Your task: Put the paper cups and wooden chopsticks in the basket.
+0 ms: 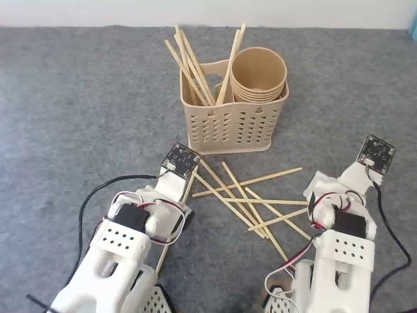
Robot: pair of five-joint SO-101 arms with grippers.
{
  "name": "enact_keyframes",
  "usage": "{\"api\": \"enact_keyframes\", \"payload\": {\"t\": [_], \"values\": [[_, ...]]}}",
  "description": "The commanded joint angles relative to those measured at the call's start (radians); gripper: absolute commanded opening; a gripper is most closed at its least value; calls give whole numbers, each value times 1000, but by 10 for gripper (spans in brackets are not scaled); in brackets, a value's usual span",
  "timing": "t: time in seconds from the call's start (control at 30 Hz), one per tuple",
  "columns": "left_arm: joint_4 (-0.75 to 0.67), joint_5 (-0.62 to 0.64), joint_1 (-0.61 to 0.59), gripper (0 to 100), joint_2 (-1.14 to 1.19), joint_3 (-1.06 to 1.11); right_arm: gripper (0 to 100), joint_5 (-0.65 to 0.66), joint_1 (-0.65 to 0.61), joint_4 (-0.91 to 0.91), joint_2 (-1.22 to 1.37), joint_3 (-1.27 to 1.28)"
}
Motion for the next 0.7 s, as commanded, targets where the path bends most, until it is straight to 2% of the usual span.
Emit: {"api": "enact_keyframes", "payload": {"t": [0.0,0.17,0.3,0.43,0.6,0.67], "values": [[-44,12,-3,196,46,-21,63,-11,8,-19,5,-60],[-114,12,-43,194,308,-130,63,-11,4,-16,5,-60],[-112,12,-40,192,493,-231,63,-11,7,-19,5,-60],[-81,12,-35,182,575,-282,63,-11,10,-21,5,-60],[-78,8,-25,9,582,-280,63,-11,10,-22,5,-60],[-58,6,0,14,582,-272,63,-11,10,-22,5,-60]]}}
